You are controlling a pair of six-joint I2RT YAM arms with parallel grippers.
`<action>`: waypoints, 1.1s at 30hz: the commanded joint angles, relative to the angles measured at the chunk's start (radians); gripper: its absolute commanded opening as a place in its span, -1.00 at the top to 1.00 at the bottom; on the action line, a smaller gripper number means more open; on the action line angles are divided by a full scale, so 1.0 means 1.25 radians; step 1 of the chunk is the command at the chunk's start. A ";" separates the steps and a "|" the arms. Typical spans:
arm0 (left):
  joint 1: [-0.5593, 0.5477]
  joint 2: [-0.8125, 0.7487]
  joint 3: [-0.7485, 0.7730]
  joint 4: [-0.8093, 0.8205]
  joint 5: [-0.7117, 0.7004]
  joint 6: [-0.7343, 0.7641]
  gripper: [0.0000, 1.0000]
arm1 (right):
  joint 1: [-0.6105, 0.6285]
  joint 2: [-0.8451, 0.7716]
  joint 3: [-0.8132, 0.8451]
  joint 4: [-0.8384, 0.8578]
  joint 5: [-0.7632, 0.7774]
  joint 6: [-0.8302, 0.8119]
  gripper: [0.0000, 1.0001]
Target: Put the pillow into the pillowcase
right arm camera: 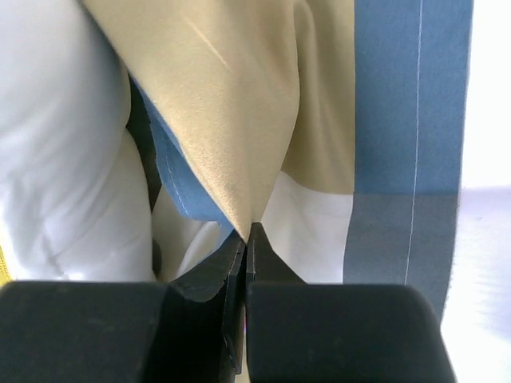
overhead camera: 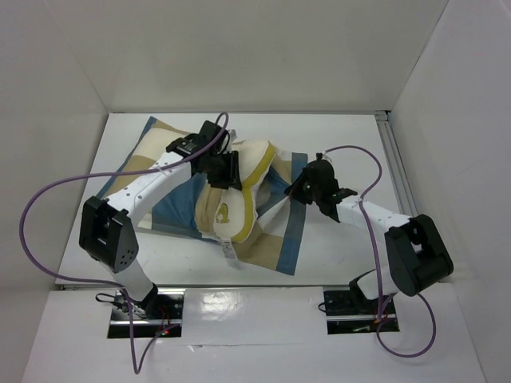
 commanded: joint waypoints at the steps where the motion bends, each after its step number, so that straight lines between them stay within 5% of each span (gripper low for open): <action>1: -0.033 0.014 0.112 -0.127 -0.109 0.052 -0.09 | -0.032 -0.023 0.052 -0.001 0.079 -0.055 1.00; 4: -0.084 0.028 0.232 -0.127 -0.131 0.060 -0.98 | -0.012 -0.015 0.080 -0.009 0.079 -0.079 1.00; 25: -0.176 0.453 0.627 -0.086 -0.204 -0.045 -1.00 | 0.011 -0.022 0.057 0.017 0.061 -0.070 1.00; 27: -0.186 0.464 0.604 -0.094 -0.211 -0.028 -0.61 | 0.011 -0.022 0.057 0.010 0.061 -0.070 1.00; 28: -0.186 0.474 0.596 -0.094 -0.211 -0.028 -0.17 | 0.011 -0.022 0.057 0.010 0.061 -0.070 1.00; 29: -0.186 0.474 0.588 -0.102 -0.203 -0.028 0.90 | 0.011 -0.029 0.057 0.010 0.061 -0.070 1.00; 33: -0.186 0.451 0.499 -0.134 -0.201 -0.035 1.00 | 0.011 -0.029 0.057 0.010 0.069 -0.070 1.00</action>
